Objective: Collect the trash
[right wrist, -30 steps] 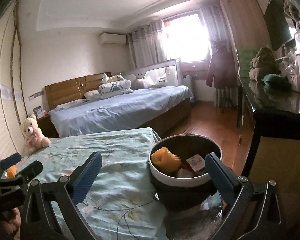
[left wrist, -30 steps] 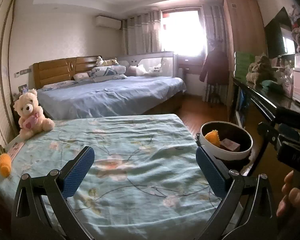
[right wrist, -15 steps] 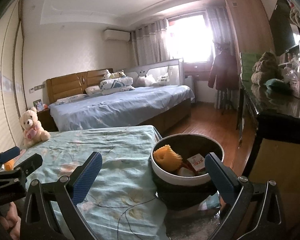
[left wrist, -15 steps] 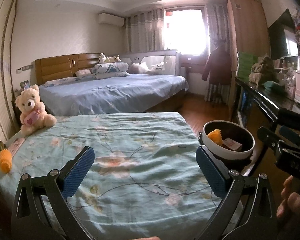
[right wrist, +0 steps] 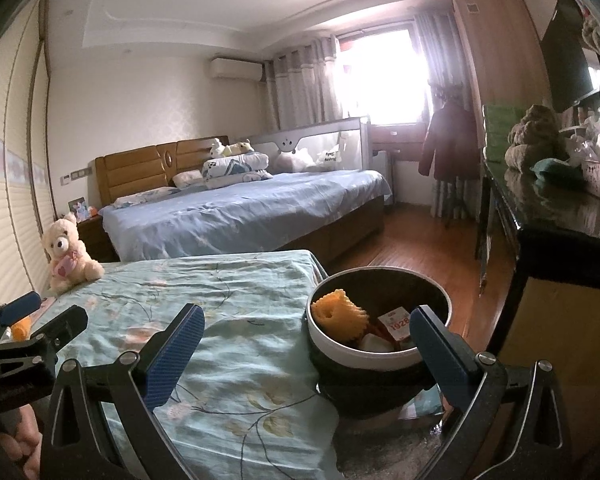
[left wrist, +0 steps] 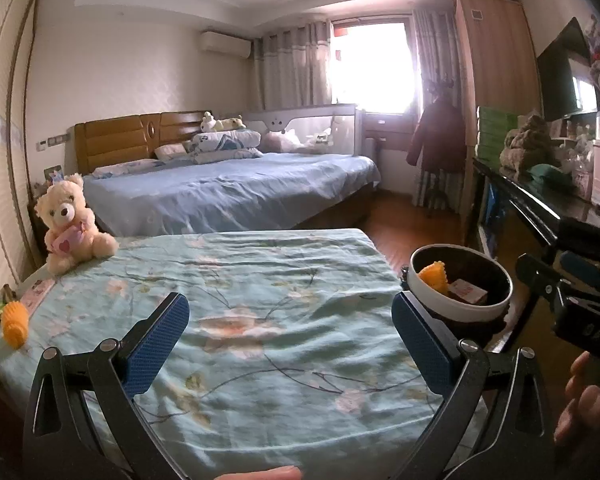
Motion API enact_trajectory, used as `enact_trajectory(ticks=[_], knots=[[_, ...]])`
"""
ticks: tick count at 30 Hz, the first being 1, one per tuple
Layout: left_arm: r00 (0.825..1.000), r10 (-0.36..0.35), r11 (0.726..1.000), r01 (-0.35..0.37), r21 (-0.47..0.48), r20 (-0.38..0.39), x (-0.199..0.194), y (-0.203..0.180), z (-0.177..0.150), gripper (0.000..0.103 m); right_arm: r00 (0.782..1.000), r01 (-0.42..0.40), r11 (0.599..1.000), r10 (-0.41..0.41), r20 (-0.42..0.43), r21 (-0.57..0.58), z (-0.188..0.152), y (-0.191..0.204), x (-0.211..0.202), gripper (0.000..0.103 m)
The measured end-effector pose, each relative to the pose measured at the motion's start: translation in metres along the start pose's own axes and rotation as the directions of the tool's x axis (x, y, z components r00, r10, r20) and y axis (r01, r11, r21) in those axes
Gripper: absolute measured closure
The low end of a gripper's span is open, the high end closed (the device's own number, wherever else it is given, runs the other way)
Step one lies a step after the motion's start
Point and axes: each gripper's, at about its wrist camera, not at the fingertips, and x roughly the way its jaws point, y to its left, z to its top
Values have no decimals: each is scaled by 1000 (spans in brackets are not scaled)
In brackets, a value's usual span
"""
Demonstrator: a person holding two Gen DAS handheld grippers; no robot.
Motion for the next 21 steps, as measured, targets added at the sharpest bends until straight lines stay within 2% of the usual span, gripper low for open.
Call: enact_trajectory(ticks=[21], knots=[[1000, -3, 1000, 3, -7, -6, 2, 0, -3, 0, 1000, -5, 1000, 5, 0, 4, 1, 0, -1, 0]])
